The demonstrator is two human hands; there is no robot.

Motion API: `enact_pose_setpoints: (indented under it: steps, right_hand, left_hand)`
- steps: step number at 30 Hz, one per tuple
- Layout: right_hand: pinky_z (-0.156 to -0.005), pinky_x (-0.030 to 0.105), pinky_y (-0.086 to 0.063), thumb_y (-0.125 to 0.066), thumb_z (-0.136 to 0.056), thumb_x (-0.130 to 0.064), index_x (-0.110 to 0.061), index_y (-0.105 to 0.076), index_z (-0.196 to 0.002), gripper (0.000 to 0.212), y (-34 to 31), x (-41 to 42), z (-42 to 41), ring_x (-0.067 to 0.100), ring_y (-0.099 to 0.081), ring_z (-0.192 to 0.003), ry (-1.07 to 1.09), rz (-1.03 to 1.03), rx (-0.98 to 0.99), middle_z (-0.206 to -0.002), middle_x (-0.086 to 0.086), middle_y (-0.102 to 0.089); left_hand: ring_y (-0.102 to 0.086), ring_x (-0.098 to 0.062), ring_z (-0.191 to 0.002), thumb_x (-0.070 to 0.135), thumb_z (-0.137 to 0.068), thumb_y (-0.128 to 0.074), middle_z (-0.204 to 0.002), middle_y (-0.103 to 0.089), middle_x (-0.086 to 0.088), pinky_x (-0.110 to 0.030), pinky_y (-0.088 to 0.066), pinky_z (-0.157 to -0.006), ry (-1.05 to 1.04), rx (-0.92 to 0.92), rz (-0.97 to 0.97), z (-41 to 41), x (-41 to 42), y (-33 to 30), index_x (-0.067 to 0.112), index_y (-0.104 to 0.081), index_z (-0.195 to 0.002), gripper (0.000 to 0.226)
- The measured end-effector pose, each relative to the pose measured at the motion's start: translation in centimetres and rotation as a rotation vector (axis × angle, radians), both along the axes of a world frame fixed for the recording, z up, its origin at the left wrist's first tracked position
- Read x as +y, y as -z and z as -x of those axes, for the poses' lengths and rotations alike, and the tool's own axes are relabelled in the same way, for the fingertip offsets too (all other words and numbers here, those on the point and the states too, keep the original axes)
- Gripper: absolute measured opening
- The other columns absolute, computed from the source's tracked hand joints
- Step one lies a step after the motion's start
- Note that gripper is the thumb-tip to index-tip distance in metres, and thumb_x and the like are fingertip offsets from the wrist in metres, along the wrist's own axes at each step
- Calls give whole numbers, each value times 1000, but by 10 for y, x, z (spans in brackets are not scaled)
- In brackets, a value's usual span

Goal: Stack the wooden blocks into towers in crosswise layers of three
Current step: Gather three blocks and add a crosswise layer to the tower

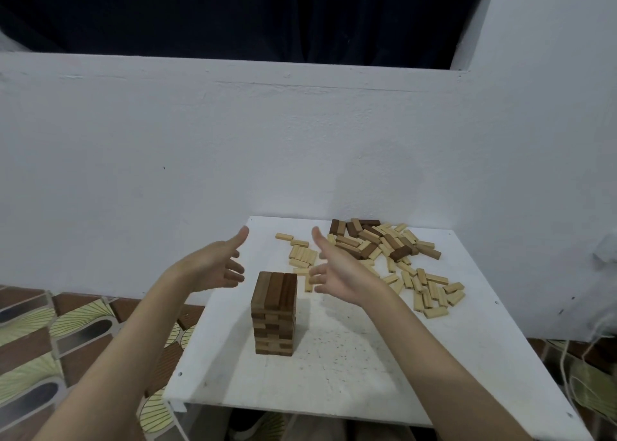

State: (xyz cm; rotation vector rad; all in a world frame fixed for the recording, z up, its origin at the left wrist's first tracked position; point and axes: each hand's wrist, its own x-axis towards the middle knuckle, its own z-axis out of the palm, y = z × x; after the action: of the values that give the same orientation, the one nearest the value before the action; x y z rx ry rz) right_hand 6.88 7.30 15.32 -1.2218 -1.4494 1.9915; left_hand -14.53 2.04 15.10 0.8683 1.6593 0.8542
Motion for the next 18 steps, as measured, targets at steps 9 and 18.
enact_pose_setpoints:
  steps: [9, 18]
  right_hand:
    - [-103, 43, -32, -27, -96, -60, -4, 1, -151, 83, -26, -29, 8, 38, -40, -131, -13, 261, 97, -146, 26, -33]
    - [-115, 47, -15, -29, -95, -62, -12, 13, -151, 86, -20, -30, 16, 39, -16, -144, -35, 264, 114, -154, 29, -10]
  left_hand:
    - [-41, -43, -127, 69, -82, -39, -141, -33, -33, -45, -38, -103, -3, -39, 119, -19, 2, -6, -4, -14, -145, 100]
    - [-45, -41, -124, 67, -84, -39, -139, -36, -35, -46, -36, -107, 11, -104, 134, -24, 1, -3, -5, -12, -145, 99]
